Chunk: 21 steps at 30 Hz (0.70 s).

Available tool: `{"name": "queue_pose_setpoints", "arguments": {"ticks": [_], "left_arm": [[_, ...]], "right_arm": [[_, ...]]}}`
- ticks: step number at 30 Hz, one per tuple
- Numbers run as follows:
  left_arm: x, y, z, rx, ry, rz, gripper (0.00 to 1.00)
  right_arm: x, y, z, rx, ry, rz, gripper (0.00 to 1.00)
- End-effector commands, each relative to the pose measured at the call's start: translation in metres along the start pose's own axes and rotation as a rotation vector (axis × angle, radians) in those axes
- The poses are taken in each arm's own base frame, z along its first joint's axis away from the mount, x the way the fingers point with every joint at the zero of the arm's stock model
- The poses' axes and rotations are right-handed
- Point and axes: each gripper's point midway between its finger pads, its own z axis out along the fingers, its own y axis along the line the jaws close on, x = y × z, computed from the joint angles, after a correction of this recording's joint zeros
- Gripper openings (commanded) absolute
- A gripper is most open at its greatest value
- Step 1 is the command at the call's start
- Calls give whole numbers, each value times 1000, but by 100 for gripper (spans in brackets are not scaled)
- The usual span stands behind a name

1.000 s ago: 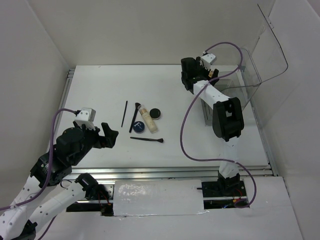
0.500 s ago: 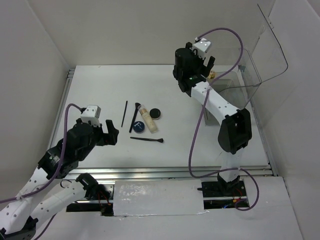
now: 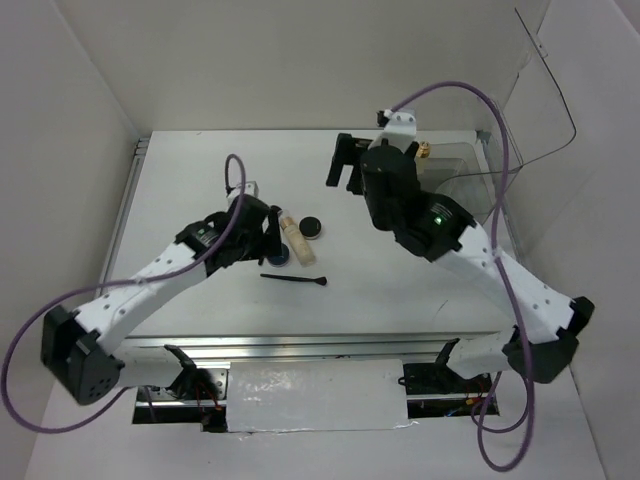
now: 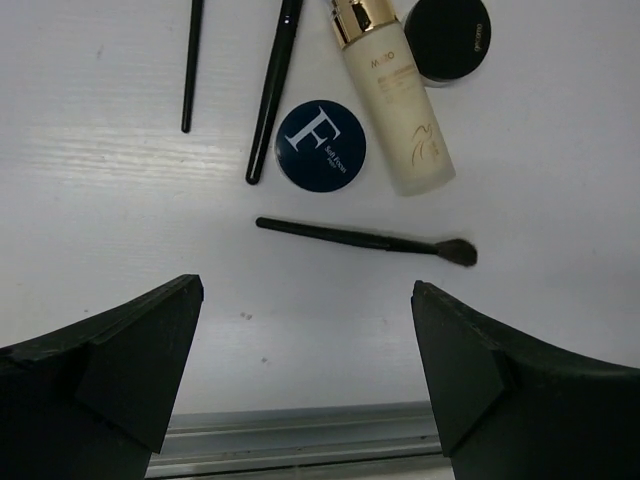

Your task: Organize the makeup

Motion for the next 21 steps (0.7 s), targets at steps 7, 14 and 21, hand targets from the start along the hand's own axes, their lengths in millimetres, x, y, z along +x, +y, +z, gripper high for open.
{"name": "queue_pose_setpoints", "arguments": {"ticks": [7,14,21], "left_arm": [[-28,-40,109,-152,71,-204,99],[-18,-42,158,-307,142,-223,99],[-14,-34,177,-354,142,-240,93]], "right_arm": [[52,-21,-75,-204,146,88,100],[50,-41,-95,-226,122,96,100],[60,-40,-95,-254,127,81,100]]}}
